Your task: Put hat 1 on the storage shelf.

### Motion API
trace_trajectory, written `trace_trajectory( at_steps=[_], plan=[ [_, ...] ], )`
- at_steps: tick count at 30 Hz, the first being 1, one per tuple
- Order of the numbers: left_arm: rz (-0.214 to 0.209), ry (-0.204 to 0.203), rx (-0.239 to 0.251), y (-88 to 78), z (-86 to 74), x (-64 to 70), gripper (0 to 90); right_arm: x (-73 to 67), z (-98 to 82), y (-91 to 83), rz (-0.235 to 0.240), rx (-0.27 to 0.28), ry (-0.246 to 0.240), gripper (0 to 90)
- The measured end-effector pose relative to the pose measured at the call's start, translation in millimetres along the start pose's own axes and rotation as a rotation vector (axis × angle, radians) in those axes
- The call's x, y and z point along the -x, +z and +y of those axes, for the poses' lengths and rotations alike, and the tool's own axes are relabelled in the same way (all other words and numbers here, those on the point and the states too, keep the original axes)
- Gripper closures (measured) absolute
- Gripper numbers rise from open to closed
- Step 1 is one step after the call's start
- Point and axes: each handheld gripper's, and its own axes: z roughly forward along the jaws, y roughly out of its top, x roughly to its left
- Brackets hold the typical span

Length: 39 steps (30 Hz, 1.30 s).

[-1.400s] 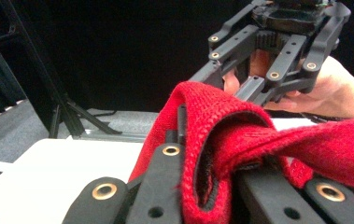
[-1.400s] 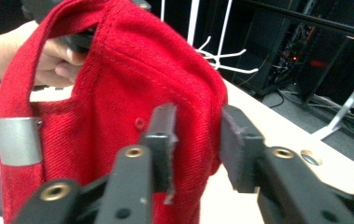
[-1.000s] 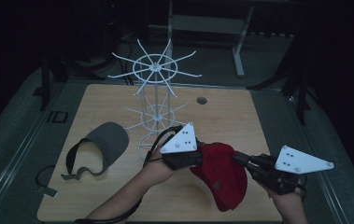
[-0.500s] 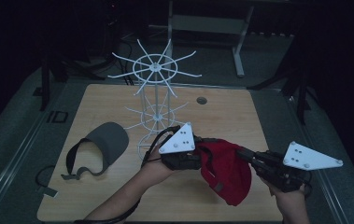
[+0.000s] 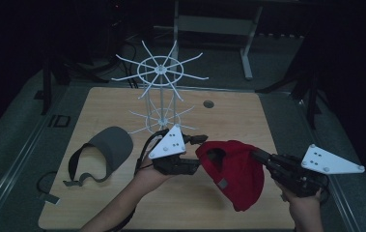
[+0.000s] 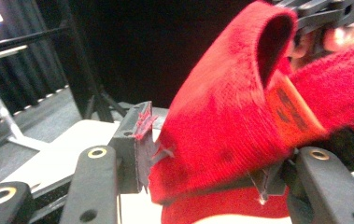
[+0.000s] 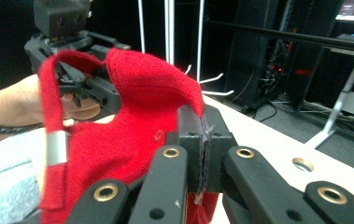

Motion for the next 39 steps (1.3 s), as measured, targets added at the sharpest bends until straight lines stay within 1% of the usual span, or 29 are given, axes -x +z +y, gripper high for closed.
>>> trace_trajectory(
  at_steps=[2,3,5,7,8,10,12,14,16,19,20,21,22,25,28,31,36,38,39],
  plan=[
    [0.017,-0.012,-0.001,-4.2,-2.6,-1.8,47.9,0.5,1.2,-1.4,-0.004,0.001,0.001,88.9],
    [0.02,-0.01,-0.004,-5.7,-3.4,-2.4,47.9,1.0,2.1,-2.3,-0.015,0.008,0.006,88.9],
    [0.035,-0.016,0.001,-9.8,-6.1,-2.9,47.9,2.6,3.5,-3.7,-0.021,0.014,0.01,88.9],
    [0.045,-0.022,0.005,-12.8,-8.0,-3.1,47.9,5.0,5.8,-5.5,-0.049,0.021,0.02,88.8],
    [0.059,-0.021,0.008,-14.6,-9.1,-2.5,47.9,6.0,6.7,-6.1,-0.053,0.024,0.025,88.9],
    [0.074,-0.017,0.012,-18.5,-12.3,0.2,47.8,8.8,10.1,-7.2,-0.078,0.027,0.033,88.8],
    [0.086,-0.011,0.011,-21.8,-16.4,3.6,47.9,11.2,13.9,-7.7,-0.092,0.03,0.033,88.8],
    [0.09,-0.009,0.006,-24.6,-21.6,6.8,47.8,13.1,17.4,-7.9,-0.103,0.034,0.032,88.8],
    [0.086,-0.024,0.003,-26.8,-27.2,9.3,47.8,15.8,22.1,-7.5,-0.116,0.046,0.033,88.8],
    [0.088,-0.028,-0.015,-29.7,-37.7,13.7,47.9,19.1,28.5,-6.2,-0.133,0.056,0.035,88.8],
    [0.088,-0.028,-0.015,-29.7,-37.7,13.7,47.9,19.1,28.5,-6.2,-0.133,0.056,0.035,88.8],
    [0.083,-0.028,-0.02,-31.6,-43.4,15.8,47.9,21.2,31.5,-5.1,-0.136,0.061,0.033,88.8],
    [0.086,-0.033,-0.02,-32.7,-46.2,17.4,47.9,24.7,36.6,-2.7,-0.147,0.068,0.038,88.8],
    [0.087,-0.038,-0.024,-35.4,-55.0,21.0,47.9,28.8,45.1,1.4,-0.157,0.076,0.036,88.8],
    [0.089,-0.054,-0.034,-38.2,-65.0,21.7,47.9,32.1,53.8,5.3,-0.167,0.09,0.03,88.8],
    [0.098,-0.077,-0.033,-40.6,-75.3,21.6,48.0,34.9,62.6,9.3,-0.178,0.104,0.026,88.8],
    [0.106,-0.088,-0.054,-43.5,-90.2,22.1,48.0,40.7,77.8,16.2,-0.194,0.124,0.025,88.8],
    [0.113,-0.091,-0.057,-45.3,-96.1,22.4,47.9,43.0,83.8,18.8,-0.2,0.136,0.026,88.8],
    [0.112,-0.099,-0.053,-46.1,-99.1,22.4,47.9,43.9,86.8,20.2,-0.201,0.138,0.027,88.8]
  ],
)
